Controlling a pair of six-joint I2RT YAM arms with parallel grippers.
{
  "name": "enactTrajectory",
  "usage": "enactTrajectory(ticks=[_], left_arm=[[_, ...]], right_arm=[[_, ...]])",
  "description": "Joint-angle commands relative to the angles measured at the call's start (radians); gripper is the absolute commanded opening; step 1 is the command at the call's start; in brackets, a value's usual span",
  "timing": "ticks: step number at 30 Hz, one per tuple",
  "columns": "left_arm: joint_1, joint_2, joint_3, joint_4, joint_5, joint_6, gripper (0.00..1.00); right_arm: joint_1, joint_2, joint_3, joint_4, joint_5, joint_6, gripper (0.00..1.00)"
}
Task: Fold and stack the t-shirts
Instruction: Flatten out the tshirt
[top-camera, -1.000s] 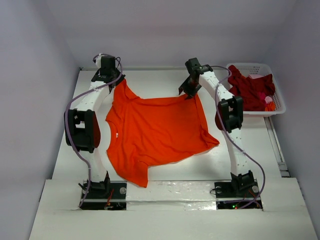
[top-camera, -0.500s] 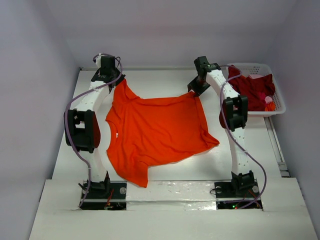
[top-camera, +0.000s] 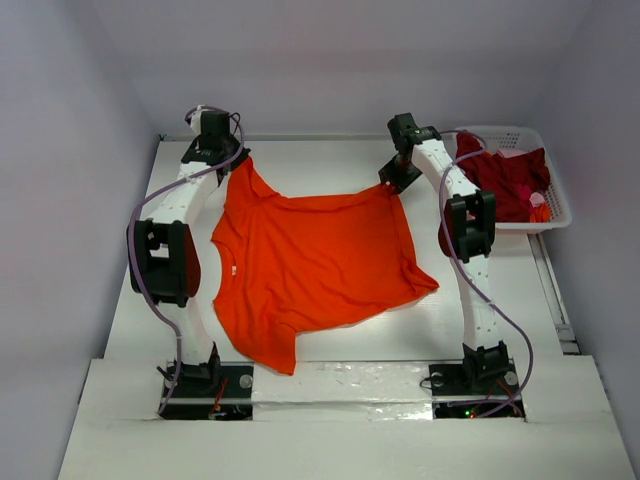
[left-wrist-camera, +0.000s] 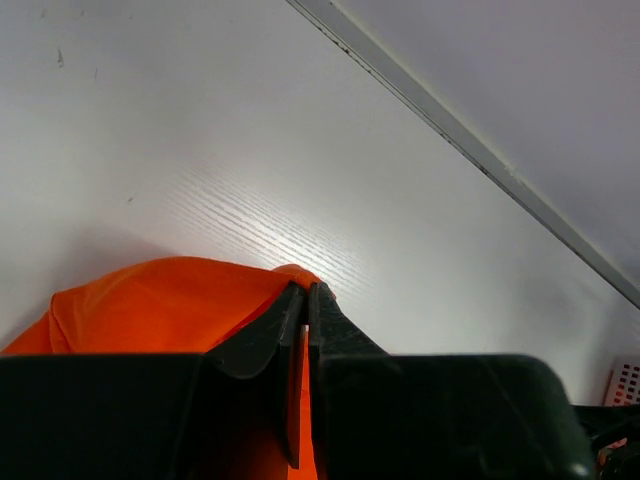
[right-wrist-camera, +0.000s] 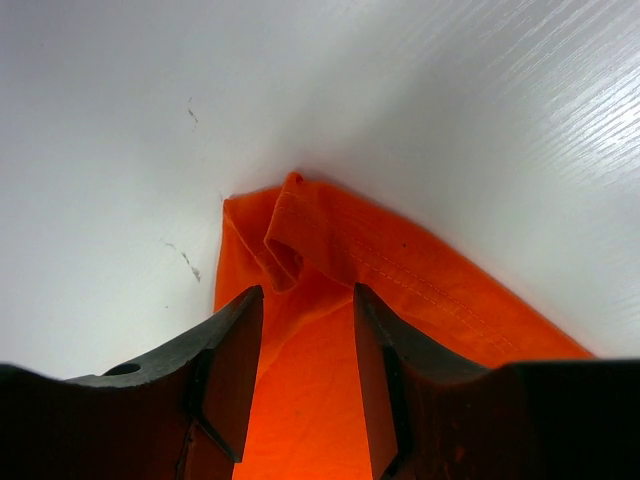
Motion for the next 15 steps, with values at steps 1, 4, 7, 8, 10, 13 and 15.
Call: enactTrajectory(ticks=[1,4,7,8,10,13,15], left_arm=[[-0.005,-0.072,0.025,0.017,0.007,0.002,0.0],[-0.005,-0.072,0.024,0.017,0.008,0.002,0.0],[-0.005,-0.07,0.021,0.018,0.01,0.002,0.0],[-0.005,-0.07,0.019,0.021,0.01,0.0,0.0],[-0.005,-0.07,0.016,0.024,0.011,0.0,0.0],[-0.005,-0.07,0.013,0.026,0.013,-0.003,0.0],[-0.005,-0.07,0.012,0.029,0.014,-0.006,0.0]], right_arm=[[0.007,-0.031,0.007,-0.006,0.029,0.009,0.46],[0.007,-0.024,0.008,0.0,0.021,0.003,0.46],[0.007,-0.02,0.005,-0.001,0.016,-0.001,0.45],[0.007,-0.022,0.0,0.003,0.015,-0.003,0.45],[0.007,-0.023,-0.001,0.006,0.012,-0.005,0.45],[0.007,-0.023,-0.001,0.02,-0.004,-0.008,0.45],[0.007,-0.023,-0.006,0.029,-0.026,-0.006,0.45]])
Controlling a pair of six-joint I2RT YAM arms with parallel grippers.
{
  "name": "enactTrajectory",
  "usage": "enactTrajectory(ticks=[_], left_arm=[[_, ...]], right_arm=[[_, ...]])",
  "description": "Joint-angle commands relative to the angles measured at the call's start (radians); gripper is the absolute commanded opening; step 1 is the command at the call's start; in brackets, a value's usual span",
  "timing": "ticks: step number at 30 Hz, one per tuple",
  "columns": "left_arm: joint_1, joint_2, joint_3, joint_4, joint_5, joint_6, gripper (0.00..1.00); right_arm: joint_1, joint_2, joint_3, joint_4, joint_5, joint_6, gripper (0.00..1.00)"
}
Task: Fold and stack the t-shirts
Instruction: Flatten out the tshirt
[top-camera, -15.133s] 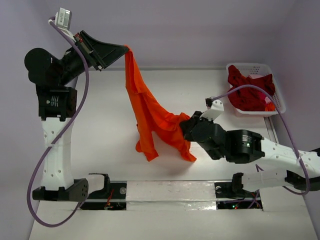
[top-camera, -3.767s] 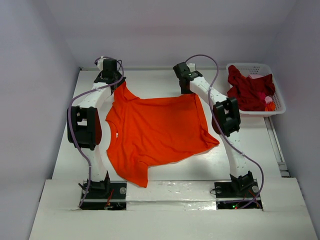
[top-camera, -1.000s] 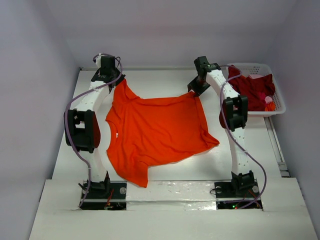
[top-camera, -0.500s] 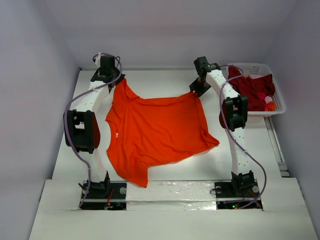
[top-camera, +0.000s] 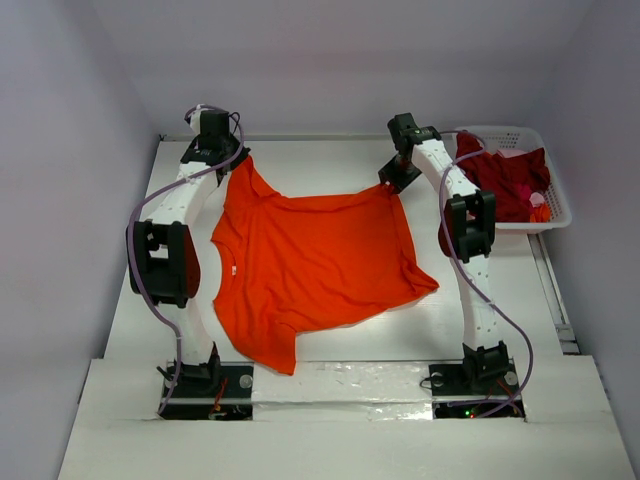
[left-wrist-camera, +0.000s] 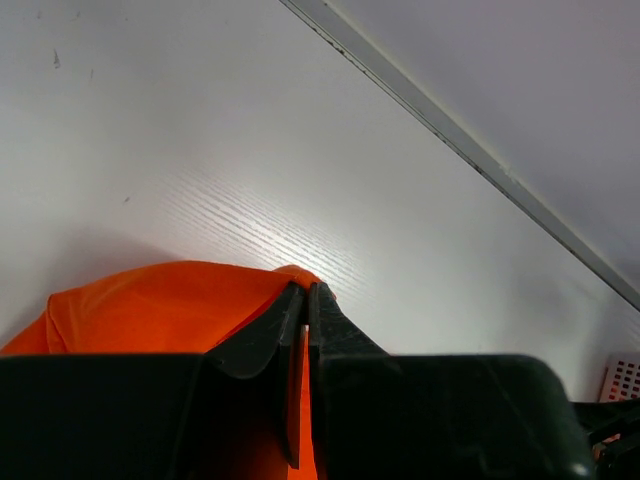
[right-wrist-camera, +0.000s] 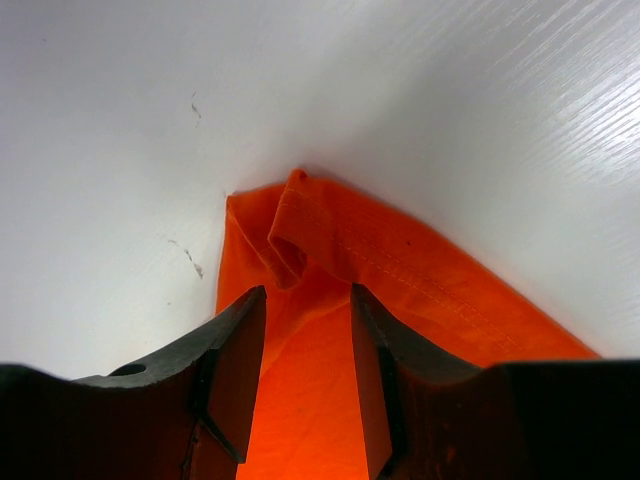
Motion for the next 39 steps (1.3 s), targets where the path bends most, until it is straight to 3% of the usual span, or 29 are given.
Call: enactTrajectory(ticks=[1,39], left_arm=[[-0.005,-0.061,0.012,0.027,0.011,-0.006,0.0],[-0.005,-0.072,0.001,0.026,0.013,0.003,0.0]], right_arm=[[0.007,-0.022,-0.009,0.037,-0.026,-0.005,0.45],[-0.003,0.039,0.019,0.049,-0.092,0.049,0.45]])
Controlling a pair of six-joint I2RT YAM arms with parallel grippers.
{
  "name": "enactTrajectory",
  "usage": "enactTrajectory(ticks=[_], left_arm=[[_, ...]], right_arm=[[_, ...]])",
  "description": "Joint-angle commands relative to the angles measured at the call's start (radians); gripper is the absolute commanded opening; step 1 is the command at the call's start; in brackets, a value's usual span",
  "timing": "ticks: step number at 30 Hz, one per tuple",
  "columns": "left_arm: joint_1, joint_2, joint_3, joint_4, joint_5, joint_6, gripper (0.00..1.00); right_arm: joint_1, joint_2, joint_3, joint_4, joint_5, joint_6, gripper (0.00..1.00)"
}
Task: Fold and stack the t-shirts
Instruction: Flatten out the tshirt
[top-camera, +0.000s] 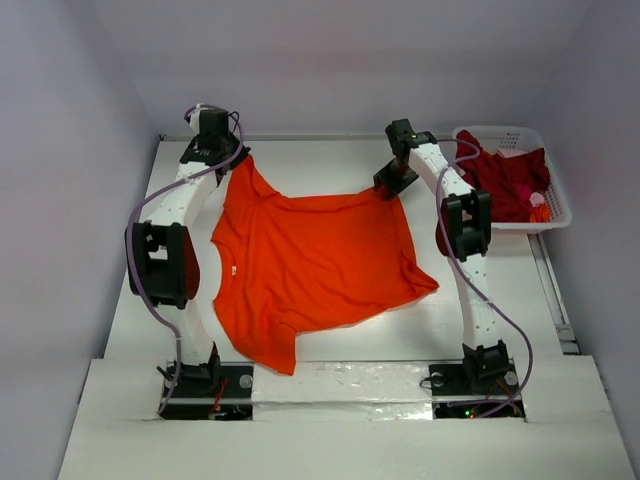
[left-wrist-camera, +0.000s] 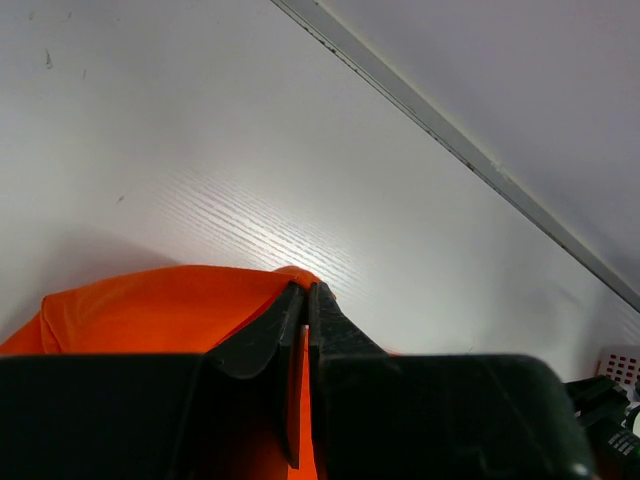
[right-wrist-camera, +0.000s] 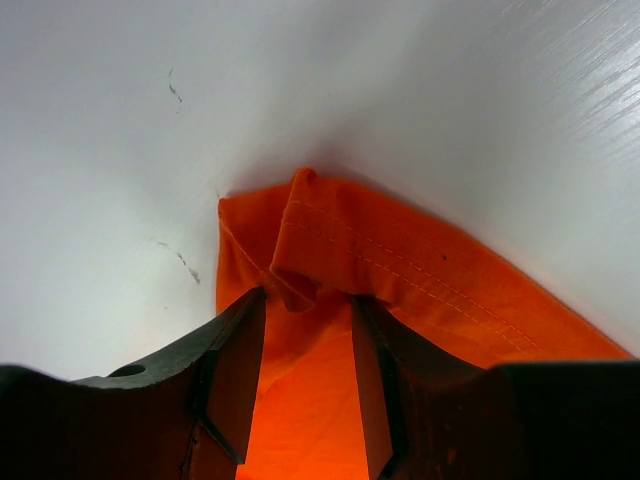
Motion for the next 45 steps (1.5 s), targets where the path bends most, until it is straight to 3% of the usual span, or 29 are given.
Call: enactTrajectory(ticks=[1,19,45], left_arm=[[-0.005,-0.062,0.003,0.024,-0.001,0.005,0.0],[-0.005,-0.062,0.005,0.021,0.003,0.011,0.0],[-0.005,-0.053,0.0,0.027,0.015,0.008,0.0]], right_arm=[[-0.002,-0.006,0.025,0.022,0.005,0.011,0.45],[-0.02,-0.019,0.043,0.006,0.075,-0.011,0.45],[-0.029,-0.045,0.012,0.1,0.026,-0.043,0.46]])
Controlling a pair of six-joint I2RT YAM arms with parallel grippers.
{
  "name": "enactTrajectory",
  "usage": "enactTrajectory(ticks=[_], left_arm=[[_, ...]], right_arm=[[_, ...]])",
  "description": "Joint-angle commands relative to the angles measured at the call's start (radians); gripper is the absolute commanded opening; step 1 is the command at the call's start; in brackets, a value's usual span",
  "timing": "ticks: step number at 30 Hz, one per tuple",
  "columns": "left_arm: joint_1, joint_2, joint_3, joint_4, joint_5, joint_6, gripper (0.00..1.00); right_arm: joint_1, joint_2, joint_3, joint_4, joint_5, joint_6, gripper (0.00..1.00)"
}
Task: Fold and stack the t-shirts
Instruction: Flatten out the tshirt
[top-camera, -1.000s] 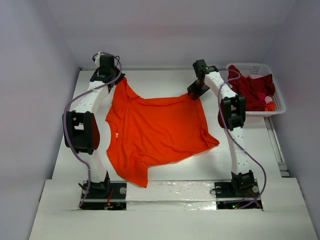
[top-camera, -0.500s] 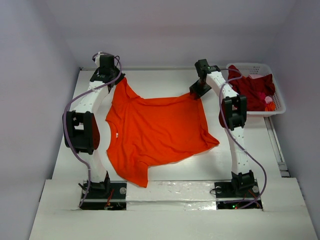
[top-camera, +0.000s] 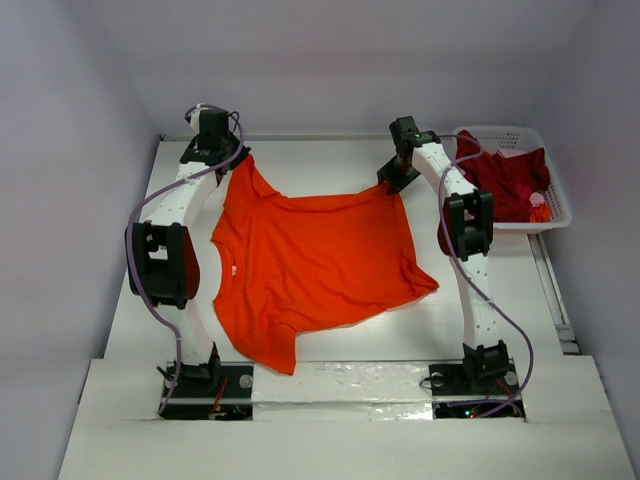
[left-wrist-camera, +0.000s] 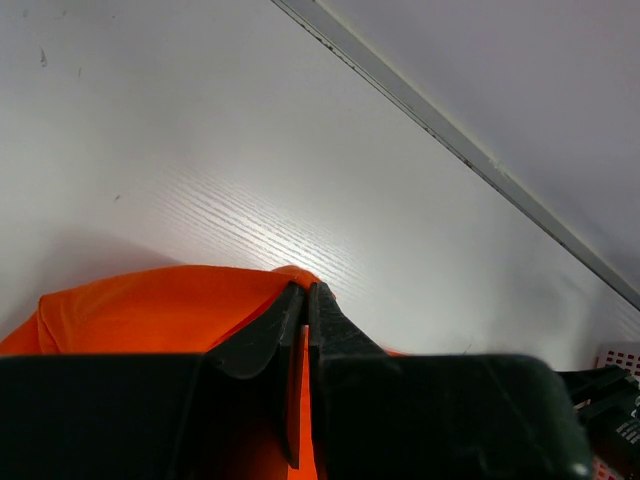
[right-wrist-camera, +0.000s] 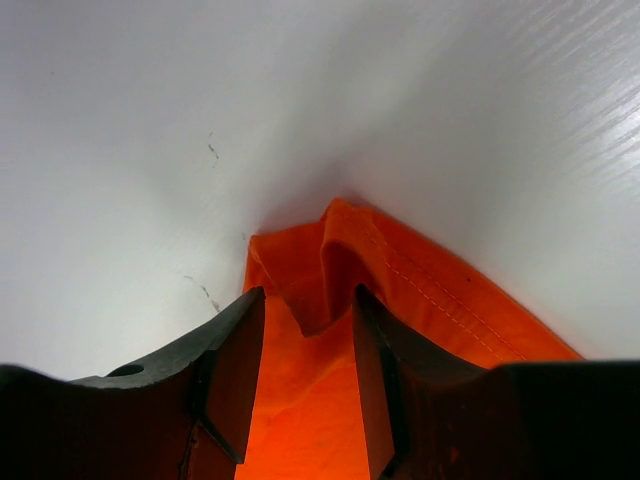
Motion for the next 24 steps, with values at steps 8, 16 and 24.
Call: enactTrajectory(ticks=[8,16,24], left_arm=[[-0.005,-0.053,-0.003,0.026,0.007,0.007,0.0],[-0.005,-0.053,0.005,0.023,0.004,0.01,0.0],[-0.005,-0.048,0.005,0.024,0.005,0.009,0.0]], right_arm=[[-0.008,-0.051,0.031,0.024,0.035,-0.015,0.47],[-0.008,-0.069,0.024,0.0,0.088,0.004,0.46],[-0.008,-0.078,0.022,0.004,0.097,0.004,0.32]])
